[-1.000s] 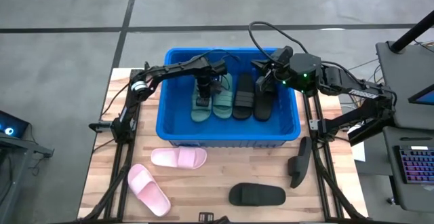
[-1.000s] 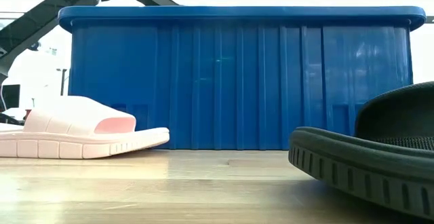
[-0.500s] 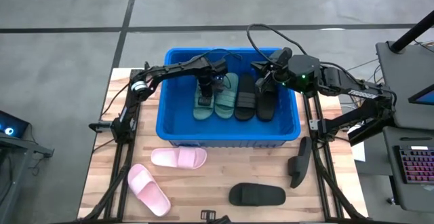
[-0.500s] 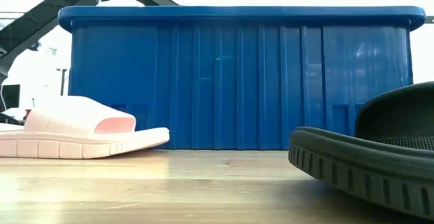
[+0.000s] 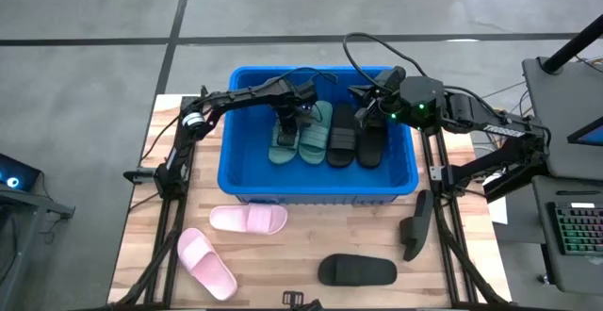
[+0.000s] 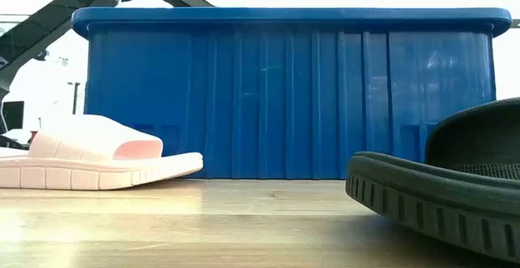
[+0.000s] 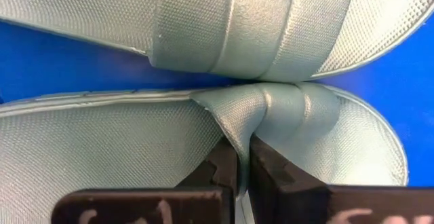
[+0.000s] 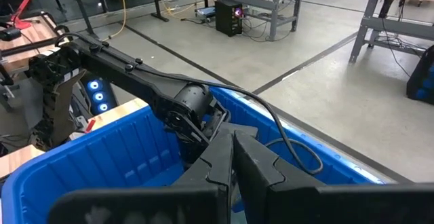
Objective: Pick and place slides into bin
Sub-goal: Put the green slipper into the blue bin
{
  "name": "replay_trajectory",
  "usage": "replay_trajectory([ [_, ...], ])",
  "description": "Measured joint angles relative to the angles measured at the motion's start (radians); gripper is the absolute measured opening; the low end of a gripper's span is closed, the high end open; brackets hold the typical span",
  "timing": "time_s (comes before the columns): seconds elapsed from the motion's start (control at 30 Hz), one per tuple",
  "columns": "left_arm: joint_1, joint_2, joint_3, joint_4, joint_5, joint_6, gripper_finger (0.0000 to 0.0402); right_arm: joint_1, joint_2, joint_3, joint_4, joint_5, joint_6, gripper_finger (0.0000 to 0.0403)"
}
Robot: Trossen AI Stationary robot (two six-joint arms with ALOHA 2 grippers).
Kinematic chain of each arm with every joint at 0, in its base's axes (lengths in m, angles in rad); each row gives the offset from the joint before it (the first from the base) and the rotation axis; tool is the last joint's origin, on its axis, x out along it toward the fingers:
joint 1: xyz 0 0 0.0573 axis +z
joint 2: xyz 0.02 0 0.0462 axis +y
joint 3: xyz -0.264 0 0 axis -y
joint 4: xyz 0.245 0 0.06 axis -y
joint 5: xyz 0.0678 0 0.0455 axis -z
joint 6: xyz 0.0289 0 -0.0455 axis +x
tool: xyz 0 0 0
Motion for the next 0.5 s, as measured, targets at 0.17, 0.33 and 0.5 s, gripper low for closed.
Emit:
replay_trajectory([
  [0.17,-0.002,0.0,0.0,0.028,0.003,-0.001,0.0,0.0,0.0,0.0,0.0,0.0,0.0,0.0008],
  [0.33,-0.001,0.0,0.0,0.03,0.002,-0.003,0.0,0.002,0.0,0.0,0.0,-0.015,0.0,0.0008],
  [0.5,-0.001,0.0,0.0,0.03,-0.006,-0.039,0.0017,0.003,0.0,0.0,0.0,-0.023,0.007,0.0008],
])
